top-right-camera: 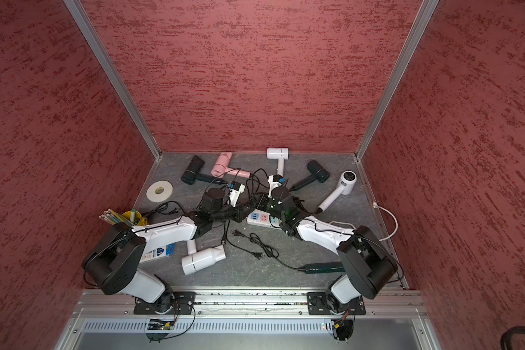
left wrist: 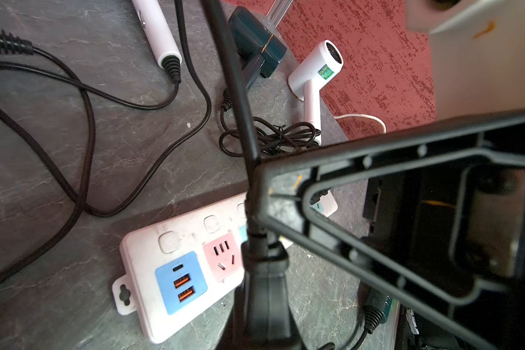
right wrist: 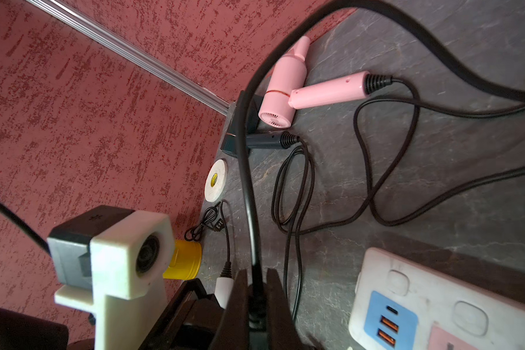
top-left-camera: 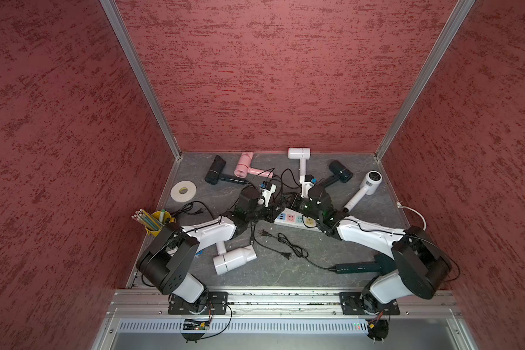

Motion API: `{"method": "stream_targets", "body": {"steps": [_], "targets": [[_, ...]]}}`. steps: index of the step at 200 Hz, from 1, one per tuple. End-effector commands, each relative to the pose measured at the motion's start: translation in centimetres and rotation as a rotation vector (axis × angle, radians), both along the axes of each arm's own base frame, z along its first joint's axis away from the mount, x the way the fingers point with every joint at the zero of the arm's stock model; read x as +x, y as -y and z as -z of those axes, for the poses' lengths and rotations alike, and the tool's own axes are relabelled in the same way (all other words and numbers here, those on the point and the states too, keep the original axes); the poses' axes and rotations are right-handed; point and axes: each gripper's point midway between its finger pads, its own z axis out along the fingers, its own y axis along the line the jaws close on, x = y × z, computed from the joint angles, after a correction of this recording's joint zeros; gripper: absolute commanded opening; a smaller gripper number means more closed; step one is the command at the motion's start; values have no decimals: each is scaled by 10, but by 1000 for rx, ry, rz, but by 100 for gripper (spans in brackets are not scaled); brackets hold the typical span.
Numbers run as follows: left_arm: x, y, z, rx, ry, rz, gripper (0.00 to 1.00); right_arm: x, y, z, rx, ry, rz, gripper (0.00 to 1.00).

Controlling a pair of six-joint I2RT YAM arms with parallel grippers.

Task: Charge the blow dryers
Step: Pick up the plug from the center of the board.

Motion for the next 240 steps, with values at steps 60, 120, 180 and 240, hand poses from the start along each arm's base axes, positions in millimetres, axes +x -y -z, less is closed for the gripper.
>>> {"method": "stream_targets", "body": {"steps": [60, 120, 180, 240], "targets": [[7, 3, -11, -3, 60, 8, 9, -23, -21, -4, -78, -22, -223, 39], [1, 8, -12, 33, 123, 35, 8, -44, -13, 4, -198, -179, -438, 50], [-14, 18, -16, 112, 226, 79, 6, -58, 8, 12, -257, -311, -505, 49], [-20, 24, -20, 100, 244, 118, 6, -49, 27, 13, -244, -358, -490, 43]]}}
